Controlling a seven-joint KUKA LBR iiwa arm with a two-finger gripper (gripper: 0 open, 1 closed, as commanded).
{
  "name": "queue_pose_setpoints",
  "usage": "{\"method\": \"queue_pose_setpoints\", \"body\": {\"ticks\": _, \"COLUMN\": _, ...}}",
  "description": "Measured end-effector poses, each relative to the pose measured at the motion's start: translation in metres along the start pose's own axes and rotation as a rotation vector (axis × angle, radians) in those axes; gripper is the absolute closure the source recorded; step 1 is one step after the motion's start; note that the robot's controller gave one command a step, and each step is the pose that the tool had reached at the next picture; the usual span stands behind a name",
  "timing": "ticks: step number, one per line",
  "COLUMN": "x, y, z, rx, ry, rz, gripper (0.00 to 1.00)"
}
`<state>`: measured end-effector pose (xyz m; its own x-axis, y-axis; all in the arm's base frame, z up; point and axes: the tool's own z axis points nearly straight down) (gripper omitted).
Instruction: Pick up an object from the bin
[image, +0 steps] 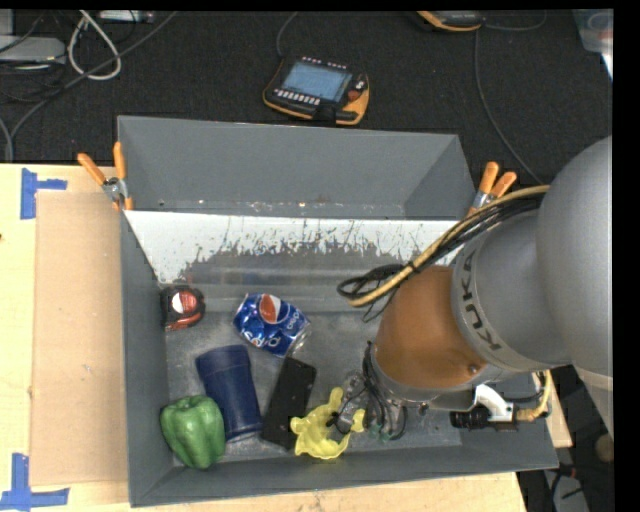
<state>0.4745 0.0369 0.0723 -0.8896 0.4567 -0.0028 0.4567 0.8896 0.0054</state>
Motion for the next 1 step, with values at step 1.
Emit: {"method": "queue_pose_setpoints", "body": {"ticks": 1, "x": -0.0278, "y": 0.0231, "z": -0.0343, "rx": 0.002, "ry": 0.011, "rz": -0.37, "gripper": 1.0}}
